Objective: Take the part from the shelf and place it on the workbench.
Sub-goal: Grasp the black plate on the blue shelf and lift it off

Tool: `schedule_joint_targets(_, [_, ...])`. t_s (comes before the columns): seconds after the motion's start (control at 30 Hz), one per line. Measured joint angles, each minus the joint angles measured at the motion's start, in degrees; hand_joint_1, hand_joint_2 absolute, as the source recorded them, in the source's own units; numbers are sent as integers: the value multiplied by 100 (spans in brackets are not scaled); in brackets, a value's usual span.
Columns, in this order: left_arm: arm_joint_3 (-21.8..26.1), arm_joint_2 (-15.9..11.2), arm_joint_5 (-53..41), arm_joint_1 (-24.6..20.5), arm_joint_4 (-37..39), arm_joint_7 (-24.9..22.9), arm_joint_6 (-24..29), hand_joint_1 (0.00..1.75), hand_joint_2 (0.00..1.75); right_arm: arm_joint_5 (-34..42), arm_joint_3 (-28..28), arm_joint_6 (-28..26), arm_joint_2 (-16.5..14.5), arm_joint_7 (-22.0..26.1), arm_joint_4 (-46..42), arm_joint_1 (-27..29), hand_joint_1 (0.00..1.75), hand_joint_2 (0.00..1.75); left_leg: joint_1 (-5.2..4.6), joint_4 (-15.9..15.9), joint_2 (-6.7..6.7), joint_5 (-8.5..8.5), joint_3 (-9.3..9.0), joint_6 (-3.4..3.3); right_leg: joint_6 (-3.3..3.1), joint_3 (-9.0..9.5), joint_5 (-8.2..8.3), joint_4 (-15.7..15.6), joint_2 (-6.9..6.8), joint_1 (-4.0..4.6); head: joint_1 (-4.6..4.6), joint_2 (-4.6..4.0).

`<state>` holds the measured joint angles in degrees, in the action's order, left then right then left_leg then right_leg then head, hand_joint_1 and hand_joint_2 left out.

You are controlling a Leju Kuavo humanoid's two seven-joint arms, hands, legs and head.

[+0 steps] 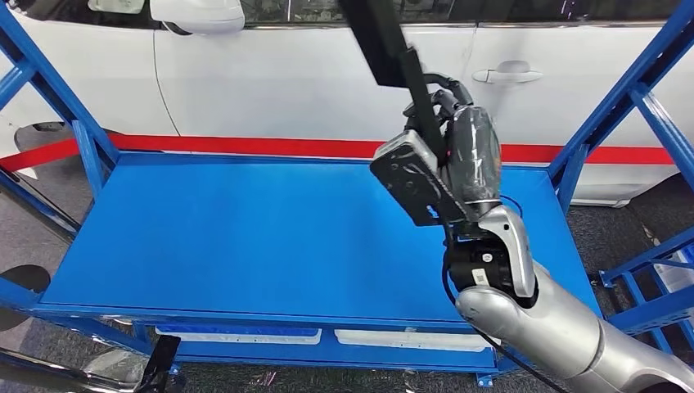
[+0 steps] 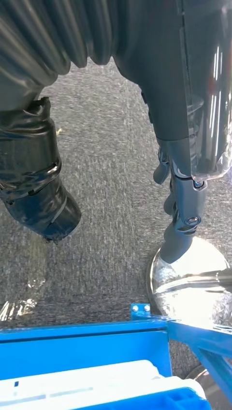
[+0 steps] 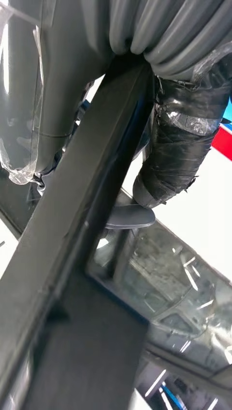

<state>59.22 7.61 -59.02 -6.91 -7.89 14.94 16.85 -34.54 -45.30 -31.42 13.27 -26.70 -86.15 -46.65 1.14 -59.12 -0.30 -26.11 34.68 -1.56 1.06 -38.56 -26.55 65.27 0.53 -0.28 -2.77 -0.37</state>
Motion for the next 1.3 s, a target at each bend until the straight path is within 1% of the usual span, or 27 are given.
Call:
schedule_joint_targets(0.03, [21,4,1,-7,3,-1,-6,0,175,172,74,-34,10,26,-61,13,175,175,-14,-8,-3,-3,6,16,-27,148,117,-326,2,9,-4,0])
schedule_joint_targets(0.07, [51,8,1,-14,5,-1,-10,0,175,385,142,-72,15,66,-116,31,175,175,-24,-10,-4,1,18,40,-52,230,168,-517,5,19,-6,1])
schedule_joint_targets(0.17, [150,11,-1,-24,8,-4,-3,0,175,1210,291,-229,20,265,-239,136,175,175,-37,-13,-3,12,57,122,-122,242,209,-608,6,16,-9,0])
schedule_joint_targets(0.2, [171,15,-7,-24,10,-9,4,0,175,1553,327,-286,21,352,-272,165,175,175,-36,-72,0,-56,81,149,-153,243,232,-627,-2,3,-16,-1])
schedule_joint_targets(0.27, [197,23,-31,-29,14,-29,21,0,175,2276,375,-375,22,559,-321,200,175,175,-25,-489,7,-389,232,202,-208,238,271,-658,-26,-22,-38,0])
schedule_joint_targets(0.33, [233,25,-57,-34,15,-68,43,0,175,3020,406,-411,26,808,-362,249,175,175,-20,-1210,7,-790,474,244,-234,203,291,-647,-42,-20,-57,1])
schedule_joint_targets(0.37, [249,24,-68,-33,15,-90,54,0,175,3353,415,-409,31,925,-380,285,175,175,-18,-1471,7,-891,547,256,-237,179,300,-633,-46,-20,-56,0])
schedule_joint_targets(0.4, [262,23,-78,-30,15,-104,64,0,175,3627,419,-402,38,1021,-399,324,175,175,-17,-1546,7,-892,534,261,-235,153,310,-617,-48,-20,-58,0])
schedule_joint_targets(0.43, [271,22,-87,-30,15,-114,71,0,175,3818,422,-395,49,1093,-419,357,175,175,-17,-1396,8,-796,415,257,-226,126,321,-597,-48,-21,-57,0])
schedule_joint_targets(0.5, [292,21,-98,-43,15,-116,78,0,175,4050,436,-385,72,1201,-475,392,175,175,-20,-650,7,-520,-32,228,-191,75,348,-553,-47,-17,-58,-1])
schedule_joint_targets(0.53, [302,21,-102,-52,15,-117,79,0,175,4125,447,-386,84,1248,-508,395,175,175,-31,-320,4,-421,-212,205,-167,50,365,-532,-47,-8,-54,-1])
schedule_joint_targets(0.57, [309,21,-110,-57,15,-122,80,0,175,4183,459,-390,93,1286,-543,395,175,175,-43,-116,0,-370,-316,179,-136,29,389,-522,-48,1,-52,-1])
schedule_joint_targets(0.67, [336,20,-166,-52,16,-170,87,0,175,4251,473,-417,122,1326,-621,402,175,175,-59,-53,-2,-274,-288,82,-34,-9,476,-547,-47,8,-49,0])
schedule_joint_targets(0.7, [345,20,-186,-53,17,-190,90,0,175,4256,473,-428,138,1326,-640,405,175,175,-50,-40,7,-221,-257,41,-1,-37,432,-519,-44,0,-46,0])
schedule_joint_targets(0.73, [351,21,-199,-56,18,-204,94,0,175,4259,473,-437,159,1327,-659,406,175,175,-40,-25,18,-162,-215,-5,27,-97,294,-402,-41,-8,-38,0])
schedule_joint_targets(0.77, [353,21,-210,-61,19,-215,98,0,175,4260,474,-448,178,1328,-676,409,175,175,-30,-12,31,-104,-161,-47,51,-191,70,-171,-39,-19,-30,0])
schedule_joint_targets(0.83, [356,21,-222,-67,20,-226,105,0,175,4267,475,-463,202,1337,-709,432,175,175,-34,-14,42,-5,-30,-91,89,-421,-457,561,-39,-27,-18,0])
schedule_joint_targets(0.87, [360,20,-223,-67,20,-228,107,0,175,4271,475,-467,210,1346,-719,451,175,175,-36,-15,45,45,40,-94,102,-479,-611,881,-39,-28,-17,0])
schedule_joint_targets(0.9, [365,18,-223,-67,20,-232,109,0,175,4278,475,-469,219,1357,-726,469,175,175,-38,-17,46,96,110,-91,108,-447,-648,1038,-40,-29,-19,0])
schedule_joint_targets(0.93, [372,17,-225,-68,20,-235,111,0,175,4286,475,-469,227,1368,-734,481,175,175,-39,-19,45,146,176,-85,104,-313,-580,986,-40,-28,-17,1])
schedule_joint_targets(0.97, [379,16,-227,-68,20,-241,113,0,175,4294,475,-472,235,1378,-747,487,175,175,-39,-21,42,194,236,-75,88,-74,-450,729,-40,-27,-17,1])
schedule_joint_targets(1.0, [384,17,-232,-69,20,-250,115,0,175,4302,476,-478,240,1387,-768,486,175,175,-40,-24,39,237,281,-61,60,234,-336,334,-37,-23,-17,1])
schedule_joint_targets(1.03, [388,19,-239,-69,20,-260,120,0,175,4295,479,-490,244,1394,-797,481,175,175,-47,-28,35,276,323,-37,31,528,-288,-98,-36,-4,-16,1])
schedule_joint_targets(1.07, [390,21,-246,-69,21,-268,125,0,175,4286,482,-501,248,1400,-822,476,175,175,-54,-30,32,305,352,-15,7,750,-281,-437,-35,14,-16,0])
schedule_joint_targets(1.1, [390,22,-252,-69,21,-274,130,0,175,4275,485,-511,250,1402,-839,472,175,175,-60,-32,30,322,370,2,-9,881,-309,-650,-35,31,-16,-1])
schedule_joint_targets(1.13, [391,23,-255,-69,22,-277,133,0,175,4265,488,-517,251,1402,-847,470,175,175,-68,-33,29,331,382,14,-13,921,-336,-739,-36,45,-16,-1])
schedule_joint_targets(1.3, [391,23,-260,-70,22,-280,134,0,175,4258,489,-520,251,1402,-852,476,175,175,-63,-31,31,339,376,19,-11,919,-323,-725,-37,45,-24,0])
